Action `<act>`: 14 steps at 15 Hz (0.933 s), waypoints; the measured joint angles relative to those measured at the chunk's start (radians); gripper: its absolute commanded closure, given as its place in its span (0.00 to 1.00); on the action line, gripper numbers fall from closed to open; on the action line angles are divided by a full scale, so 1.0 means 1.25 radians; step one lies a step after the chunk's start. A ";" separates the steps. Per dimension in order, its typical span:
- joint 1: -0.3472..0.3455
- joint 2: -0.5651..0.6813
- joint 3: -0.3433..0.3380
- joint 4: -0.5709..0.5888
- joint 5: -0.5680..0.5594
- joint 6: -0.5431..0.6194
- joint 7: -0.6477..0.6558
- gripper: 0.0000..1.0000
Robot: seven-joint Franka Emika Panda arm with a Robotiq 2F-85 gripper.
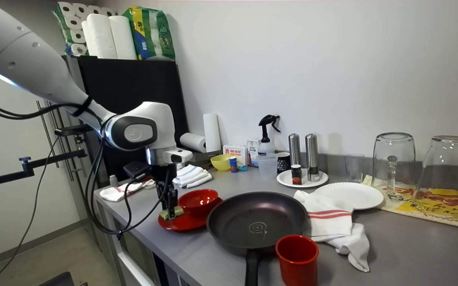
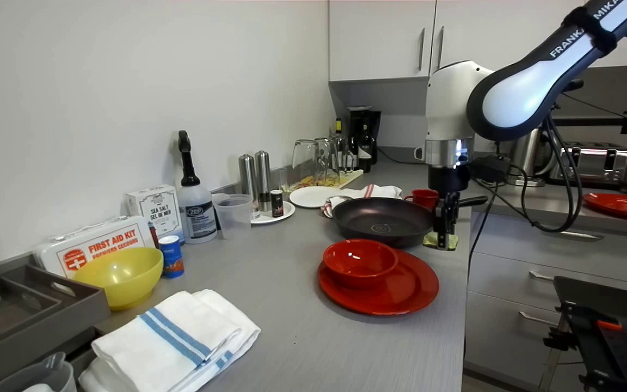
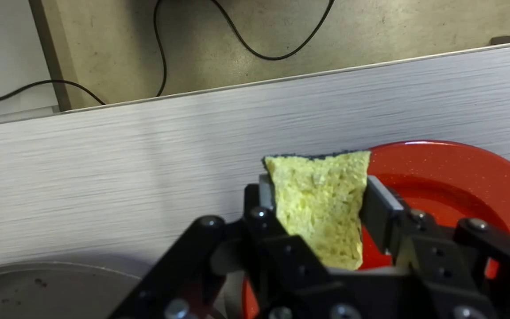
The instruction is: Clean the plate and the bowl with the sponge
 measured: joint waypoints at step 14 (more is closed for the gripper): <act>0.010 0.060 0.009 -0.003 0.011 0.105 0.001 0.75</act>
